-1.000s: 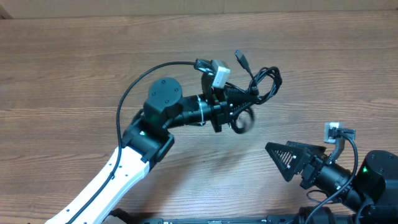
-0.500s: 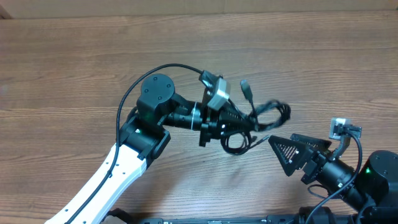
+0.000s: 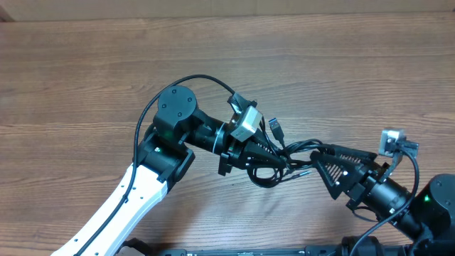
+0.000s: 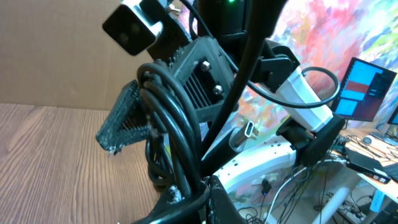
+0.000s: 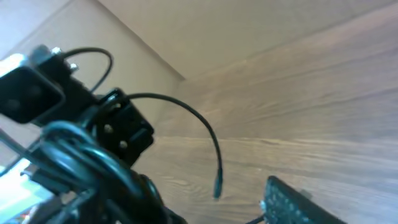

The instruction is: Untangle cables

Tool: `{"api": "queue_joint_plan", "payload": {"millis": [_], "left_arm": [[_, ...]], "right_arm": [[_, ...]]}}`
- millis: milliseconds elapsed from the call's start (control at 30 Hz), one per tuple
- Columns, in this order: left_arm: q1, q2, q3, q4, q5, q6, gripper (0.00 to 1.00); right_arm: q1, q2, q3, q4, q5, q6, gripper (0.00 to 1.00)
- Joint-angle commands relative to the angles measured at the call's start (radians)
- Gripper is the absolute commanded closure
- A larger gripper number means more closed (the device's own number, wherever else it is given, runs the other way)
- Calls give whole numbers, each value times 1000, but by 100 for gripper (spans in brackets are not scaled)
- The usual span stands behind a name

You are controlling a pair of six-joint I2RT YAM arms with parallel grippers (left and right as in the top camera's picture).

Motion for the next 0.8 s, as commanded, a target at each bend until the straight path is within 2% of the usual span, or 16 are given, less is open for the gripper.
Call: {"api": "queue_joint_plan", "payload": {"millis": [0,200,233,333,367,400,433,467,533,633,700,733,767], "left_arm": [[4,2,22,8,3,18,96],[1,2,22,8,-47,-73,96],[-2,2,22,7,-47,-73,96],[-10,2,22,5,-58,-87,96],[-10,2,22,4,-69,-98,96],[-10,2,22,4,-82,-112,95],[-10,2,22,4,-99,-128,91],[-10,2,22,4,-113,-142,88],[-10,2,22,4,-137,-164,87],[-6,2,22,4,-137,-166,72],[-6,2,22,3,-136,-166,70],[-6,2,22,0,-136,-166,58],[-6,2,22,-4,-135,-166,33]], "right_arm": [[-2,-5,18,23,-38,-13,38],[-2,-5,18,55,-51,-34,45],[-1,-5,18,61,-51,-34,49],[-2,-5,18,72,-51,-35,69],[-2,-5,18,73,-51,-35,76],[-2,-5,18,73,-50,-35,91],[-2,-5,18,72,-45,-34,96],[-2,-5,18,71,-41,-34,96],[-2,-5,18,72,-40,-34,96],[-2,-5,18,71,-40,-34,96],[-2,-5,18,71,-39,-34,96],[-2,-5,18,71,-36,-32,96],[-2,-5,18,69,-23,-21,96]]}}
